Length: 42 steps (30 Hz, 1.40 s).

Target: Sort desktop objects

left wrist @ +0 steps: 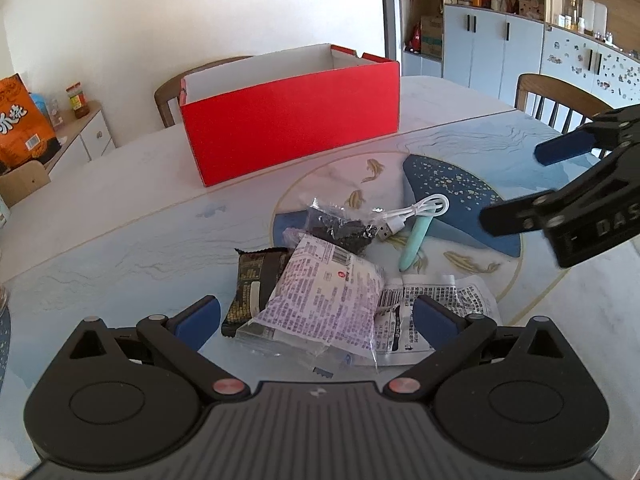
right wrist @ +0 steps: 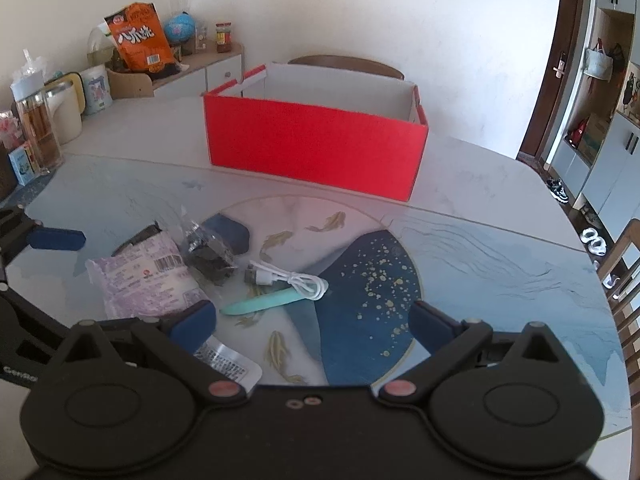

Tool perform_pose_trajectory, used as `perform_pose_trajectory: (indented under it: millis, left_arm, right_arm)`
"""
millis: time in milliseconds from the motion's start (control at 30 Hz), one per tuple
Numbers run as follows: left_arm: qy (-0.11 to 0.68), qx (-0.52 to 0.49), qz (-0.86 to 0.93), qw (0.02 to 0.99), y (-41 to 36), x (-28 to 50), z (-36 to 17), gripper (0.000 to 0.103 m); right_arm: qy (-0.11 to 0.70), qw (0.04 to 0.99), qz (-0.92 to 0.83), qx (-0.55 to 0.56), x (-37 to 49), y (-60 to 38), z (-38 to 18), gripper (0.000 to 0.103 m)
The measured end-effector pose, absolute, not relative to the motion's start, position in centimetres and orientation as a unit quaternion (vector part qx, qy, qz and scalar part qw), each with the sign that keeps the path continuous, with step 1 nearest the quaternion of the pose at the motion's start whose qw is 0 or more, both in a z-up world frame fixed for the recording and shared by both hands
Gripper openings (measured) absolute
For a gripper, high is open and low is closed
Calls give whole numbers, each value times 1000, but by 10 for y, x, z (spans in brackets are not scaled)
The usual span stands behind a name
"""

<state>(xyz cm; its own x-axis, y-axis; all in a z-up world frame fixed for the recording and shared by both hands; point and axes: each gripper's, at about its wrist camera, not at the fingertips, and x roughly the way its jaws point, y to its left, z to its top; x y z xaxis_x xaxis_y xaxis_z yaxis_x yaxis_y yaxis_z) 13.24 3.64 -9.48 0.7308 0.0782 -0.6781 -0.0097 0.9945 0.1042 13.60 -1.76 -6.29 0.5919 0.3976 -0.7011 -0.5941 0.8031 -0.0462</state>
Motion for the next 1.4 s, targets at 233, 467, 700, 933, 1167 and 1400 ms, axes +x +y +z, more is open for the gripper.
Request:
perform_pose_trajectory:
  millis: [233, 467, 700, 933, 1167, 1400]
  left_arm:
    - [351, 50, 25, 935, 36, 136, -100, 102]
    - [326, 64, 16, 943, 33, 138, -101, 102]
    - [320, 63, 7, 945, 37, 143, -99, 101]
    - [325, 53, 6, 944, 42, 151, -102, 97]
    - [334, 57, 0, 941, 41, 154, -107, 86]
    - [333, 66, -1, 940, 38, 155, -110, 78]
  right_arm:
    - [367, 876, 276, -147, 152, -7, -83, 103]
    - [372, 869, 289, -152, 163, 5, -95, 103]
    - [379, 866, 291, -149, 178, 12, -102, 102]
    - [379, 867, 283, -156, 186, 20, -109, 101]
    - [383, 865, 289, -149, 190, 18, -111, 97]
    - [390, 859, 302, -136, 192, 18, -110, 79]
